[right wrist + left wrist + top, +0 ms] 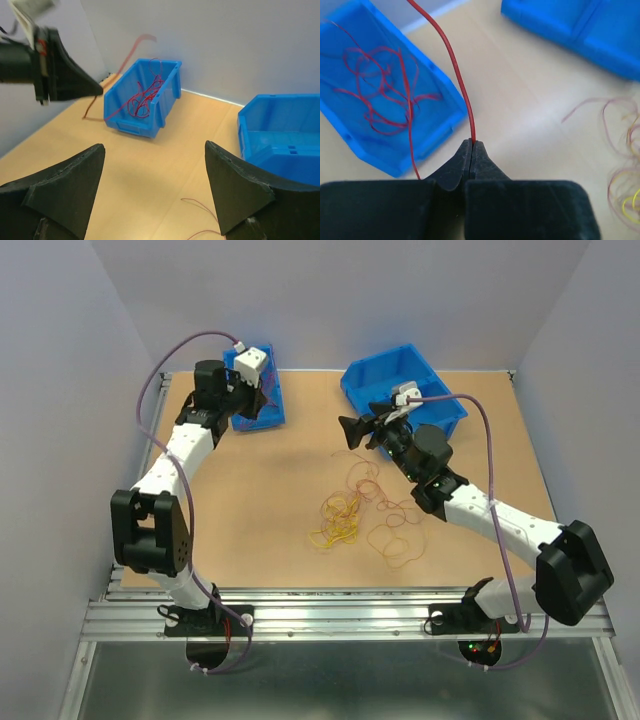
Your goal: Untangle the cables
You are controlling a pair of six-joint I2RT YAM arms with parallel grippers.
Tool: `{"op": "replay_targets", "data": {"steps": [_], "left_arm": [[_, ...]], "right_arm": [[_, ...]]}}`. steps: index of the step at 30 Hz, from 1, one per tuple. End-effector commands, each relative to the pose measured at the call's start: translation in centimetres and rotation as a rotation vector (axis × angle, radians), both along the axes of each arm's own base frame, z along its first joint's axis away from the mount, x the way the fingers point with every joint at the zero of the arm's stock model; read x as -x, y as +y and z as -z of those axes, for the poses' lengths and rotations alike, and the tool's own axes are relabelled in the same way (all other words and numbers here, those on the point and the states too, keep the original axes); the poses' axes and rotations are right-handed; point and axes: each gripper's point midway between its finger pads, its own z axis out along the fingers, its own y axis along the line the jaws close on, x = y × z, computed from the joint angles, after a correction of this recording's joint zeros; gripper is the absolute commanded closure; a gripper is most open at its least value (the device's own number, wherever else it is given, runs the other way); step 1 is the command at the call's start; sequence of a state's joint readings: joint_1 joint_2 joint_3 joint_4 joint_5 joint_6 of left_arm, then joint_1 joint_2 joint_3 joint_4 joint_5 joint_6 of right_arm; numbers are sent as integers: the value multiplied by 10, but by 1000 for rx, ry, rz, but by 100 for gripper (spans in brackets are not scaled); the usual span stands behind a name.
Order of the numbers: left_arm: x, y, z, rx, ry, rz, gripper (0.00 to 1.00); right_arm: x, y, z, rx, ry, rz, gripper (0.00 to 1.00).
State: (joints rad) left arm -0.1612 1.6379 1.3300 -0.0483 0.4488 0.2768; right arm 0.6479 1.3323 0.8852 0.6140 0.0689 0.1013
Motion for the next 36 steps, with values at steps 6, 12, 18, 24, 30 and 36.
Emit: {"op": "replay_targets", "data": {"steps": [6,12,18,24,30,36], "left_arm": [[-45,-11,-85,341,-250,20,100],[-78,20,-88,395,-415,5,100],[-94,52,-56,409,-430,-14,100],[-94,53,-12,409,-296,-6,100],[-83,50,24,380,-172,7,100],[-83,55,67,342,8,-33,100]], "right_arm": [[0,-2,-15,-21,-51,0,14],[5,-9,-15,-18,-59,14,14],[9,-15,-18,-21,-68,26,14],[9,-10,-17,-25,-63,9,14],[6,-5,-17,-25,-58,-6,14],[6,-4,-16,-25,-56,-8,14]]}}
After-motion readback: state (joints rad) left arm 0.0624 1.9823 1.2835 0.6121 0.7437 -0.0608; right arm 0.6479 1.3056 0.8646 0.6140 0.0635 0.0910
